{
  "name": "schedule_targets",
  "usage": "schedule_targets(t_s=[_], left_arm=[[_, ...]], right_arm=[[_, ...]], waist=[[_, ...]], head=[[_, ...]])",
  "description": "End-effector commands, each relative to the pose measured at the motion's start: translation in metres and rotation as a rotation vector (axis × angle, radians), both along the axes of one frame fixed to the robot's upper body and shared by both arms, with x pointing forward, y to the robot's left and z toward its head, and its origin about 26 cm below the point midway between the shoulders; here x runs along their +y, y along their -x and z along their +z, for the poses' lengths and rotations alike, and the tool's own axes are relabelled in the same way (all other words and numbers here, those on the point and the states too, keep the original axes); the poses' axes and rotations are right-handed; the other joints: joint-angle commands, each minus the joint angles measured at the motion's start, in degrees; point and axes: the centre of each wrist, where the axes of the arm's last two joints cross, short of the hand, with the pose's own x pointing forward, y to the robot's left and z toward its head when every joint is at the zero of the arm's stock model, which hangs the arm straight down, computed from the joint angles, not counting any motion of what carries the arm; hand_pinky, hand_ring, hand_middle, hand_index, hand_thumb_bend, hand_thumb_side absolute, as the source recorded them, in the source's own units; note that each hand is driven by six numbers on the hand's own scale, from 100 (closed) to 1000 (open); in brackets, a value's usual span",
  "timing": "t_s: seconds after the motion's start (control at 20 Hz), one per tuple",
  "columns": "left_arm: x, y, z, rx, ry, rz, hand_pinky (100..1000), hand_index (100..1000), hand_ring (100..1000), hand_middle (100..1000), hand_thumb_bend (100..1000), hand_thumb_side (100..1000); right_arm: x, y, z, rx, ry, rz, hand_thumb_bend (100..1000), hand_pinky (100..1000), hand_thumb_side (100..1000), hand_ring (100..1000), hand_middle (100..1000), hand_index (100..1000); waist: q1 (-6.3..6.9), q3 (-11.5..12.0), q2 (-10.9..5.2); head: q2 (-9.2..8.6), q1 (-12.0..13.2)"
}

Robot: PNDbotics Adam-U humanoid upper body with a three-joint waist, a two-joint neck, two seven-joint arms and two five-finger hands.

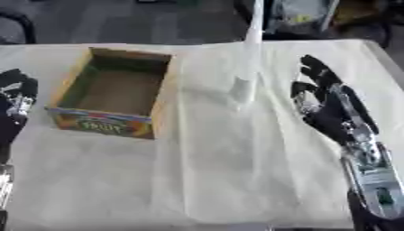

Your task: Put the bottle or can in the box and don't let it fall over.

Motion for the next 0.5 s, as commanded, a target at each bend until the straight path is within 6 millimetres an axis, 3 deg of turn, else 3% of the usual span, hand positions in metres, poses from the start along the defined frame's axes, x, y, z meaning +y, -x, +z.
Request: schedule_targets(t_s=[0.05,0.5], left_arm=[[0.002,0.0,0.005,-0.016,-0.014,-0.009,667,821,679,728,577,626],[0.001,0.0,0.004,-0.012,-0.012,-0.014,667,821,679,729,577,626]], right_arm=[[0.0,-0.011,0.011,-0.019,0.044,-0.019,100,908,506,1000,988,1000],[0.021,-0.037,0.02,-0.018,0.06,-0.071,100,915,519,1000,999,1000]], waist=[[-0.04,0.1,-0.98],[-0.12,0.6,-1.18]], head=[[0.37,-0.2],[0.37,-0.4]])
